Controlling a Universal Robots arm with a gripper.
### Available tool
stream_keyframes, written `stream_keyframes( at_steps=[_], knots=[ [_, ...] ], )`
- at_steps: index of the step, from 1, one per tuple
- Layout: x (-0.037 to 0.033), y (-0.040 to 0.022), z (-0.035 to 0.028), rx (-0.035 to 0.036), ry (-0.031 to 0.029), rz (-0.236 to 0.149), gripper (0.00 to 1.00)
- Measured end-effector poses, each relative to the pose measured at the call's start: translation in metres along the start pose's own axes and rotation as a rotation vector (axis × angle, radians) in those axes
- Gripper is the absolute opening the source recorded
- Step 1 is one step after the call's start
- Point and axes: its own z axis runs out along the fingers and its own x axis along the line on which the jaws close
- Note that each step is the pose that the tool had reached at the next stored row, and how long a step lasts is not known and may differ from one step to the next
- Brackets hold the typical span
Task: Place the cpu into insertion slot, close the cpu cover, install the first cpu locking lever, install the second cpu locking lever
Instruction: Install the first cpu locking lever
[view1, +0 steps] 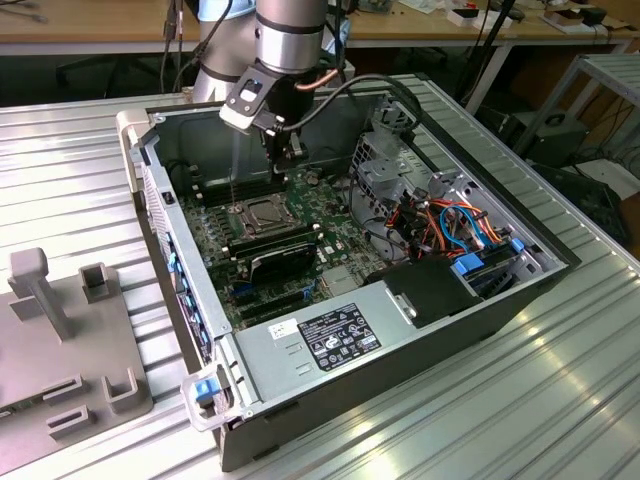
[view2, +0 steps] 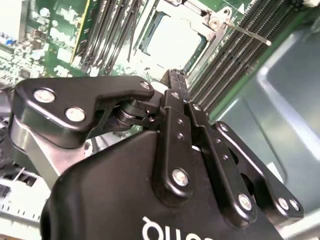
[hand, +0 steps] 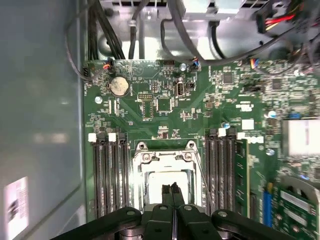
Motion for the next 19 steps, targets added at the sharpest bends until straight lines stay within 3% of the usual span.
stream_keyframes(
  at_steps=[1,3,16,19],
  knots=[
    [-0.0001,0.0001,-0.0041,0.0001,-0.0001,0.0,0.11],
    [0.0,0.0002,-0.0065,0.0001,-0.0002,0.0,0.11],
    [0.0002,0.0,-0.0067,0.0001,-0.0002,0.0,0.11],
    [0.0003,-0.0001,-0.0067,-0.0029,0.0012,-0.046,0.11]
  ],
)
